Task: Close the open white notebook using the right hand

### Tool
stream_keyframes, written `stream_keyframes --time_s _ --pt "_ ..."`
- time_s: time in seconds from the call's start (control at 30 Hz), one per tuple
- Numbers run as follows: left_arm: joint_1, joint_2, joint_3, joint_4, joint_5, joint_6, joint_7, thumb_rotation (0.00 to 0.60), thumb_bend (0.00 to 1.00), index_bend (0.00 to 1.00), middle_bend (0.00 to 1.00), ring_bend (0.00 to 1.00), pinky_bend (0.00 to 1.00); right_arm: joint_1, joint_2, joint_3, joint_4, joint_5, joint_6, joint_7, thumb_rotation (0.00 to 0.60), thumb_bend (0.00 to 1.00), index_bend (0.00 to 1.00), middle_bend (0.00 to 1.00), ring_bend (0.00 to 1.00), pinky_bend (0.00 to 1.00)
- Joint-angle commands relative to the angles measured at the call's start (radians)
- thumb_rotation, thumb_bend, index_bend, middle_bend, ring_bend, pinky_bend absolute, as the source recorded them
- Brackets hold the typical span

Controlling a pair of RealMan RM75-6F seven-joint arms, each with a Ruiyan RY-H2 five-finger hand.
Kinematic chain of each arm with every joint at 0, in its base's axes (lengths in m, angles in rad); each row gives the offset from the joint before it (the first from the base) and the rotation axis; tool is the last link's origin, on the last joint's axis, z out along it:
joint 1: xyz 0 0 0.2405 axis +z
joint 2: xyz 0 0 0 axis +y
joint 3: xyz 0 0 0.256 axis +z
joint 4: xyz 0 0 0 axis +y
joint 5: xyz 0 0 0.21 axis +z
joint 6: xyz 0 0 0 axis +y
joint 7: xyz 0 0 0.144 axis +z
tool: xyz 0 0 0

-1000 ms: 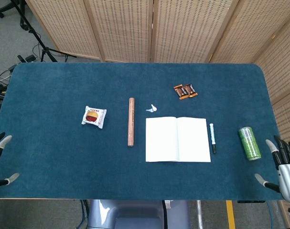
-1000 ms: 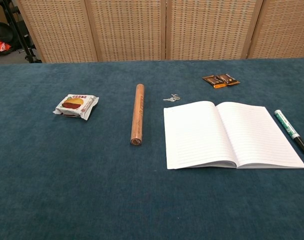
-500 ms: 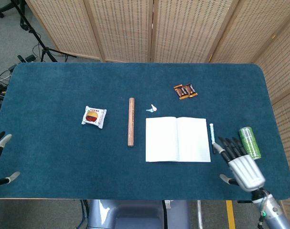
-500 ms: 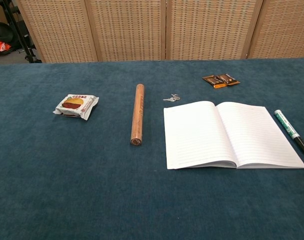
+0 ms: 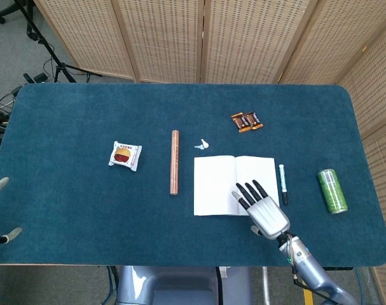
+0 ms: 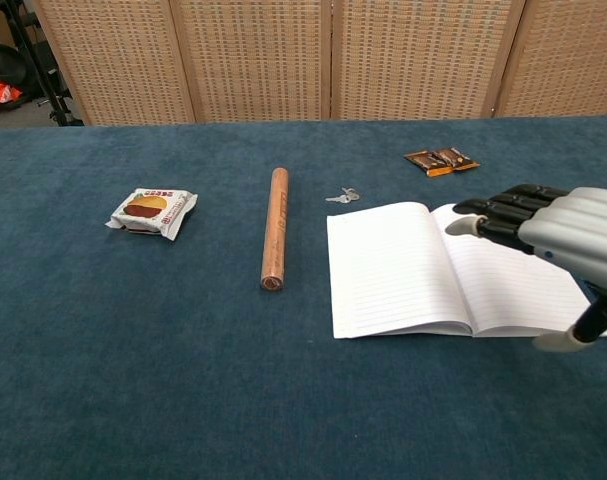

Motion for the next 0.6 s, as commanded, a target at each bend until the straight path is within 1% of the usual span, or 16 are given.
stream_keyframes --time_s 0.03,0.13,0.33,0.47,0.6 --pt "-0.001 -0.001 0.001 0.0 0.0 -0.003 0.003 0.6 0.0 0.0 0.0 0.0 0.0 0.033 -0.057 0.027 0.003 0.053 -0.023 -0.082 0.6 0.0 0.0 0.0 0.0 0.0" --pt "-0.001 -0.001 0.0 -0.002 -0.001 -0.003 0.005 0.6 0.0 0.0 0.0 0.0 0.0 0.053 -0.09 0.039 0.002 0.1 -0.034 -0.14 0.6 0.0 0.0 0.0 0.0 0.0" --pt "-0.004 0.001 -0.003 -0.003 -0.009 -0.01 0.0 0.6 0.0 0.0 0.0 0.0 0.0 0.087 -0.153 0.043 0.025 0.188 -0.059 -0.229 0.6 0.0 0.0 0.0 0.0 0.0" --pt "-0.008 0.004 -0.004 -0.002 -0.015 -0.021 -0.003 0.6 0.0 0.0 0.0 0.0 0.0 0.111 -0.211 0.039 0.04 0.233 -0.05 -0.285 0.6 0.0 0.0 0.0 0.0 0.0" --pt "-0.006 0.008 -0.007 0.0 -0.02 -0.018 -0.021 0.6 0.0 0.0 0.0 0.0 0.0 0.134 -0.25 0.042 0.045 0.262 -0.031 -0.336 0.6 0.0 0.0 0.0 0.0 0.0"
